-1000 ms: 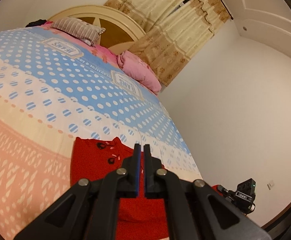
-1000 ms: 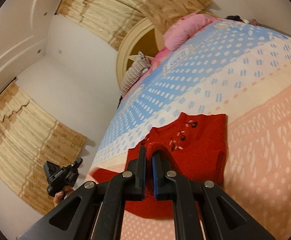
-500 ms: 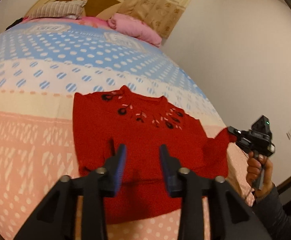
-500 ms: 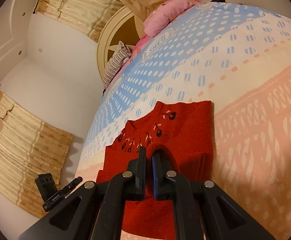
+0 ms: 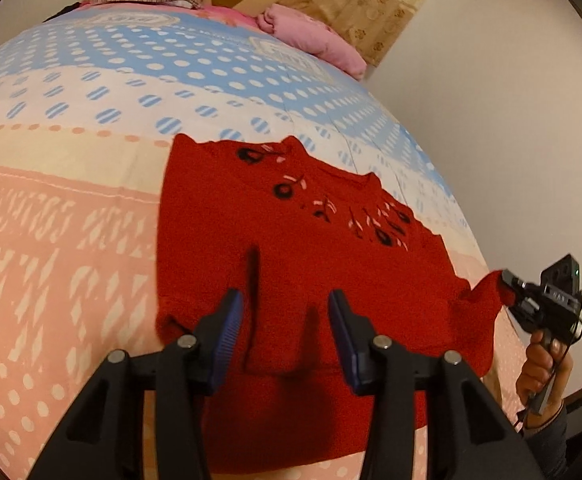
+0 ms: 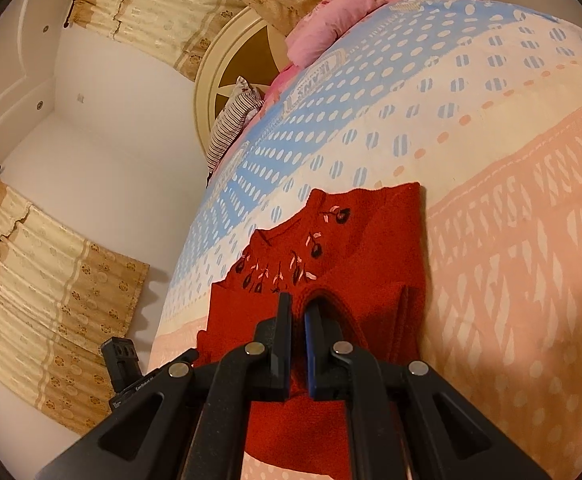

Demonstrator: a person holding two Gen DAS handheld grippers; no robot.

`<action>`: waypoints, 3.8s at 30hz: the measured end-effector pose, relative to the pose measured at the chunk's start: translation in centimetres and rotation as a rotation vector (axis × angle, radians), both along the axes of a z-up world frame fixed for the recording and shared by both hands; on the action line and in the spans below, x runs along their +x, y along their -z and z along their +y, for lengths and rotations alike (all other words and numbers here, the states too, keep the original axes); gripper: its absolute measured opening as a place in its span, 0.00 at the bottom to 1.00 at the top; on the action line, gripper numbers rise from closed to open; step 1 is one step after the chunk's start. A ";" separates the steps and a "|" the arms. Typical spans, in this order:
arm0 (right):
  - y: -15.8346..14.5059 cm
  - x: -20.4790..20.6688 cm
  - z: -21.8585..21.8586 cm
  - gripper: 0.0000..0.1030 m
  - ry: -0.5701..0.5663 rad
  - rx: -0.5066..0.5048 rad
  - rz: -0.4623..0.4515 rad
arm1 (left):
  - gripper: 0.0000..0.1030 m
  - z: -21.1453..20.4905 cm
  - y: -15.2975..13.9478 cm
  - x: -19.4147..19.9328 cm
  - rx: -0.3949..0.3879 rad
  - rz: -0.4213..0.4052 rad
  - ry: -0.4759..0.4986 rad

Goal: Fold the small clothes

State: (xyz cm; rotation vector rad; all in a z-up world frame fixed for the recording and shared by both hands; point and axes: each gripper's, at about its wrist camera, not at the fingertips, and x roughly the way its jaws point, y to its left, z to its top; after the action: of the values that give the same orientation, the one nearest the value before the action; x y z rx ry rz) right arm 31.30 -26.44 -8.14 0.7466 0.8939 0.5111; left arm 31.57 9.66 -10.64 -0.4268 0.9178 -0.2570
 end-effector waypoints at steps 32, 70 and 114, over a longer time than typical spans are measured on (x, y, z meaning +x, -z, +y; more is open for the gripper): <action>-0.7 7.0 1.1 0.05 0.076 -0.012 0.013 | 0.04 2.0 -3.2 7.1 -0.006 -0.152 -0.120; 1.5 5.8 6.2 0.68 0.031 -0.703 -0.063 | 0.95 3.8 0.6 3.0 0.358 -0.081 -0.201; 4.2 -3.6 11.9 0.68 -0.149 -0.763 -0.146 | 1.00 1.2 2.8 -1.4 0.445 -0.072 -0.171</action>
State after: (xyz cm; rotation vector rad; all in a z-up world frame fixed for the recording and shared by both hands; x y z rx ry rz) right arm 27.69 -14.52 -12.30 -0.0511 0.9201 0.3089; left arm 30.19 10.85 -13.49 -0.0814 0.8336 0.0898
